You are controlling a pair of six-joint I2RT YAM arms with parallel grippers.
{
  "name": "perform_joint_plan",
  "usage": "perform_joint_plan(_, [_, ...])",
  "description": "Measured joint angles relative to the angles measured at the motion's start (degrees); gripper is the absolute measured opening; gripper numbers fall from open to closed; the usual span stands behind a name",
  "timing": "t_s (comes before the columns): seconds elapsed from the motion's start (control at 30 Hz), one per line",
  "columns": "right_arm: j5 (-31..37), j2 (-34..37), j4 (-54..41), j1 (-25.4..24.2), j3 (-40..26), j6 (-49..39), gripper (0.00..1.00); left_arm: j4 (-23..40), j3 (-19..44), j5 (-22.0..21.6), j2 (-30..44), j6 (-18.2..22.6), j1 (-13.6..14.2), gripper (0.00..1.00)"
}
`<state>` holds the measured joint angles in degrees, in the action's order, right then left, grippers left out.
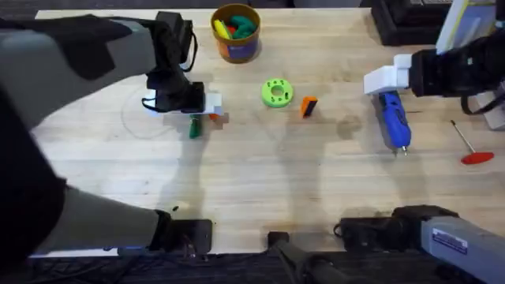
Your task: Pick up the gripper from the table and insert it into the empty holder that is missing its gripper. Then pick up a screw, insert it into the mounting hole, and use the screwdriver to tighten it. Finally, clean up the table by picking up the vegetable and placing it into the bucket.
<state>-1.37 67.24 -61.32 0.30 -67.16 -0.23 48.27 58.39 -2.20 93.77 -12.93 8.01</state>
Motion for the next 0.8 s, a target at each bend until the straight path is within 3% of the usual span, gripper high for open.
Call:
perform_joint_plan(0.13, [0.0,0.0,0.0,0.0,0.0,0.0,0.979,-0.8,0.4,1.0,2.0,-0.2,-1.1,0.976])
perform_joint_plan(0.27, [0.0,0.0,0.0,0.0,0.0,0.0,0.980,-1.2,0.4,1.0,2.1,-0.4,-1.7,0.817])
perform_joint_plan(0.37, [0.0,0.0,0.0,0.0,0.0,0.0,0.980,-1.2,0.4,1.1,2.2,-0.7,-1.8,0.533])
perform_joint_plan(0.5, [0.0,0.0,0.0,0.0,0.0,0.0,0.981,-1.2,0.5,1.1,2.2,-0.8,-1.8,0.039])
perform_joint_plan(0.8, [0.0,0.0,0.0,0.0,0.0,0.0,0.980,-1.2,0.5,1.0,2.2,-0.8,-1.8,0.008])
